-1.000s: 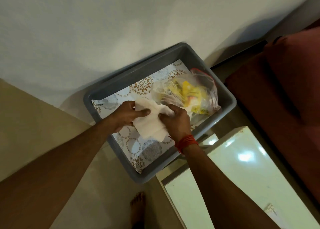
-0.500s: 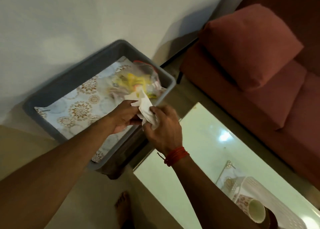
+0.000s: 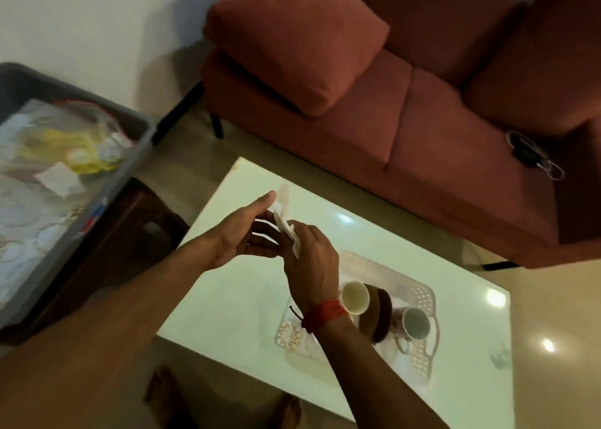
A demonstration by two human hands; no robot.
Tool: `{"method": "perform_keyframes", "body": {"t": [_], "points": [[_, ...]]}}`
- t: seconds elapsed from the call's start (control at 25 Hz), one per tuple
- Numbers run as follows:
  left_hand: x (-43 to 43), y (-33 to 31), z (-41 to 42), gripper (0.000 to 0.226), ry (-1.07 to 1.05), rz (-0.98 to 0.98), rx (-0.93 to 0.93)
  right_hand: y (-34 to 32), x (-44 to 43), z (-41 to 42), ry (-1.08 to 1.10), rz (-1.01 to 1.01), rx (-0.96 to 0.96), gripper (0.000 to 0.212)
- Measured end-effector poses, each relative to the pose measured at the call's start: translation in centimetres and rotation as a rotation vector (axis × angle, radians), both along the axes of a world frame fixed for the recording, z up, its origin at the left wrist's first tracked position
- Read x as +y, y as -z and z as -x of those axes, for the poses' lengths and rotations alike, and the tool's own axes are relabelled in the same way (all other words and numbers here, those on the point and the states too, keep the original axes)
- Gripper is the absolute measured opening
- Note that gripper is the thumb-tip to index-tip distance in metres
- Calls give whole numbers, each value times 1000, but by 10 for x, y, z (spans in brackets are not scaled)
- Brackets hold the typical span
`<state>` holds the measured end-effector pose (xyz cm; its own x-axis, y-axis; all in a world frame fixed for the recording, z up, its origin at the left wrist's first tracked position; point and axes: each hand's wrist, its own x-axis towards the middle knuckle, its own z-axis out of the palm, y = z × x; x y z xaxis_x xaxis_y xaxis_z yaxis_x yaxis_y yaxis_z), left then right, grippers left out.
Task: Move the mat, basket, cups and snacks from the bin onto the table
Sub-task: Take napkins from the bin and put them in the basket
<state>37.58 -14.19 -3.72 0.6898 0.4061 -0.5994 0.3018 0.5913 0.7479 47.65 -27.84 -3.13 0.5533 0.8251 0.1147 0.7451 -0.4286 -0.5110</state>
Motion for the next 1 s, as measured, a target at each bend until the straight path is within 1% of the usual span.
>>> {"method": "perform_keyframes", "body": {"t": [0.08, 0.16, 0.24, 0.36, 0.48, 0.6, 0.64, 0.76, 0.8, 0.88, 1.0], "points": [[-40, 1, -39, 68, 69, -17, 2, 2, -41, -31, 98, -23, 32, 27], [-77, 6, -71, 67, 81, -37, 8, 5, -74, -52, 156, -32, 43, 26], [-116, 12, -105, 61, 73, -38, 23, 11, -108, -76, 218, -28, 50, 27], [-164, 25, -144, 54, 81, 0, 41, 29, -151, -113, 354, -17, 101, 20], [-205, 44, -175, 47, 154, -10, 63, 52, -188, -143, 507, -16, 197, 9], [-239, 68, -196, 39, 213, -30, 96, 77, -215, -164, 581, 43, 250, 6], [-248, 77, -201, 37, 227, -30, 115, 87, -222, -169, 595, 95, 252, 5], [-270, 100, -209, 32, 230, -15, 153, 115, -232, -183, 591, 271, 265, 18], [-275, 105, -210, 32, 222, -19, 160, 122, -233, -187, 565, 298, 284, 19], [-281, 110, -210, 37, 201, -63, 178, 133, -231, -191, 490, 322, 293, 14], [-287, 112, -217, 38, 164, -150, 231, 146, -225, -199, 438, 359, 224, 12]]}}
